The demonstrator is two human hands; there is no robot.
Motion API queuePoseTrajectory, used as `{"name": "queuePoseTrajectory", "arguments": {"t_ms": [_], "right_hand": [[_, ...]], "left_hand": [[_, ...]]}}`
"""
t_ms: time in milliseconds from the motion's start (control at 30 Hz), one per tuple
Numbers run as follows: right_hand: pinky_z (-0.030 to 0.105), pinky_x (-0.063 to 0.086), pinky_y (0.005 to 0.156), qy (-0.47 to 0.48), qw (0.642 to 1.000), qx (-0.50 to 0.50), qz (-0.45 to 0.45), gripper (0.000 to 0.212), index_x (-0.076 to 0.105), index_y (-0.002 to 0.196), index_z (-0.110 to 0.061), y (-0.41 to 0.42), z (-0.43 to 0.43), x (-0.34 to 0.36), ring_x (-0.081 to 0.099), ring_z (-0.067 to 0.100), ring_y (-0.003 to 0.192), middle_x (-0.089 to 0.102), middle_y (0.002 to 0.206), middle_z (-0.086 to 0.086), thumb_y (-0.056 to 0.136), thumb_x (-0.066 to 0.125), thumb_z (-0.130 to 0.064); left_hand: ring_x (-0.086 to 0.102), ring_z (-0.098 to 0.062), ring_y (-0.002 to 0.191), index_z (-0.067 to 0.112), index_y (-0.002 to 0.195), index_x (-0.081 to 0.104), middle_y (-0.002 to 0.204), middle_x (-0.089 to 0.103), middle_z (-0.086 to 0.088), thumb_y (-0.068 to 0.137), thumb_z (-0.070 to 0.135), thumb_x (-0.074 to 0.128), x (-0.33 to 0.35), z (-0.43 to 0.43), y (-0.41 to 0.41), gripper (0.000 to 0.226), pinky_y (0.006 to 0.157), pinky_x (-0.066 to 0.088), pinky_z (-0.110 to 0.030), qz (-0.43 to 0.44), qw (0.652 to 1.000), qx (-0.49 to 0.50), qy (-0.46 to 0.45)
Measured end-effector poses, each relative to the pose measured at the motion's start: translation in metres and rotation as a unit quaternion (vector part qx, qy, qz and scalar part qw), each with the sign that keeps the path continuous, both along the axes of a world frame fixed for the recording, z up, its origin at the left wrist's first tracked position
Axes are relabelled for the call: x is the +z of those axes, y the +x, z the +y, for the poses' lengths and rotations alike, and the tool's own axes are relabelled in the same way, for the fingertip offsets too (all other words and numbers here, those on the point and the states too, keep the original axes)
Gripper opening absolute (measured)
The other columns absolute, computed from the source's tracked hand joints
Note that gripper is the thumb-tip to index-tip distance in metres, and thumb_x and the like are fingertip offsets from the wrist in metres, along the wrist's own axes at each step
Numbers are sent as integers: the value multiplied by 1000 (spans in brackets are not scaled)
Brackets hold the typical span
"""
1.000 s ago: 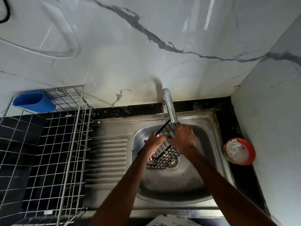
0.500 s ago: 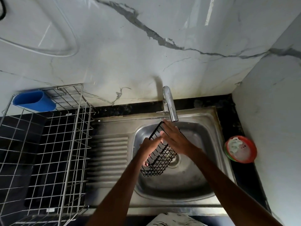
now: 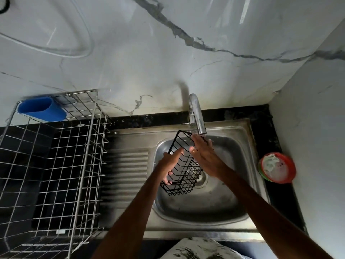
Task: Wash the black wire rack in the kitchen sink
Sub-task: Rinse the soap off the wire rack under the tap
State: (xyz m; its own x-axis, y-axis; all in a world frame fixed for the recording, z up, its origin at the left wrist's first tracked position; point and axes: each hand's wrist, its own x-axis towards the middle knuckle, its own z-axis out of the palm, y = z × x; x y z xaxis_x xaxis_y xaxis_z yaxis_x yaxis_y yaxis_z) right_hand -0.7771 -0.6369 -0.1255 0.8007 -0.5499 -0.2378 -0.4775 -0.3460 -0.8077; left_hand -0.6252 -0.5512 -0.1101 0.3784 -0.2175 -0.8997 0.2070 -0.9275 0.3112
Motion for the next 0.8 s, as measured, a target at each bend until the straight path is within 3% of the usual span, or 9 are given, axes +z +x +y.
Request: {"name": "queuePoseTrajectory", "arguments": {"t_ms": [133, 233, 333, 400, 500, 567, 633, 700, 800], "right_hand": [[46, -4, 125, 7, 1000, 24, -14, 70, -3, 160, -35, 7, -11, -10, -8, 4, 153, -4, 168, -13, 101, 15, -68], [46, 9, 126, 95, 995, -17, -25, 50, 26, 153, -46, 15, -23, 0, 14, 11, 154, 21, 166, -10, 104, 24, -61], [35, 22, 119, 190, 977, -94, 35, 55, 39, 151, -22, 11, -37, 7, 32, 25, 147, 39, 157, 6, 106, 29, -52], [35, 23, 119, 222, 962, -138, 75, 67, 37, 153, -18, 0, -41, 1, 32, 25, 147, 38, 157, 7, 102, 29, -61], [49, 20, 123, 142, 979, -111, 94, 68, 39, 148, -24, -8, -32, -7, 28, 33, 149, 37, 156, 12, 100, 22, -68], [58, 11, 123, 55, 993, -65, 83, 64, 32, 149, -23, -8, -22, -10, 11, 35, 153, 22, 161, 15, 102, 20, -64], [55, 7, 124, 19, 998, -41, 53, 75, 18, 155, -17, -3, -15, 1, 4, 30, 154, 12, 165, 11, 101, 20, -68], [43, 3, 121, 17, 999, -8, 35, 77, 6, 158, -16, 5, -9, 9, 0, 26, 154, 6, 167, 7, 101, 21, -66], [50, 1, 124, 24, 998, 12, 50, 82, -6, 159, -30, 18, -11, 6, -9, 23, 155, -4, 169, 1, 96, 17, -76]], "left_hand": [[46, -49, 132, 30, 163, 6, 163, 27, -22, 81, 84, 54, 3, -3, -5, 109, 99, 45, -72, -5, 1000, -27, 1], [46, -48, 130, 28, 162, 11, 160, 29, -22, 83, 74, 57, 3, -3, -4, 103, 98, 44, -74, -12, 999, -33, 4], [48, -43, 121, 24, 161, 15, 156, 32, -22, 83, 67, 60, 3, 0, 1, 100, 97, 46, -72, -9, 1000, -11, 0], [48, -44, 123, 24, 161, 17, 155, 32, -23, 82, 66, 61, 3, 3, 3, 100, 95, 47, -71, -8, 1000, 0, -2], [45, -46, 128, 22, 161, 16, 157, 31, -23, 84, 71, 56, 1, 5, 8, 100, 95, 47, -71, -22, 999, 14, -19], [47, -44, 123, 23, 162, 14, 157, 30, -23, 87, 79, 49, -1, 5, 11, 100, 90, 51, -65, -13, 999, 23, -28], [49, -43, 118, 24, 162, 13, 158, 30, -23, 84, 85, 45, 1, 5, 11, 104, 85, 52, -60, -6, 999, 15, -30], [46, -45, 132, 20, 163, 10, 160, 29, -25, 84, 86, 44, 1, 4, 11, 108, 97, 50, -61, -35, 999, -17, -38], [40, -48, 138, 23, 163, 8, 162, 26, -25, 81, 87, 49, 2, 1, 9, 112, 99, 46, -69, -43, 998, -33, -36]]}}
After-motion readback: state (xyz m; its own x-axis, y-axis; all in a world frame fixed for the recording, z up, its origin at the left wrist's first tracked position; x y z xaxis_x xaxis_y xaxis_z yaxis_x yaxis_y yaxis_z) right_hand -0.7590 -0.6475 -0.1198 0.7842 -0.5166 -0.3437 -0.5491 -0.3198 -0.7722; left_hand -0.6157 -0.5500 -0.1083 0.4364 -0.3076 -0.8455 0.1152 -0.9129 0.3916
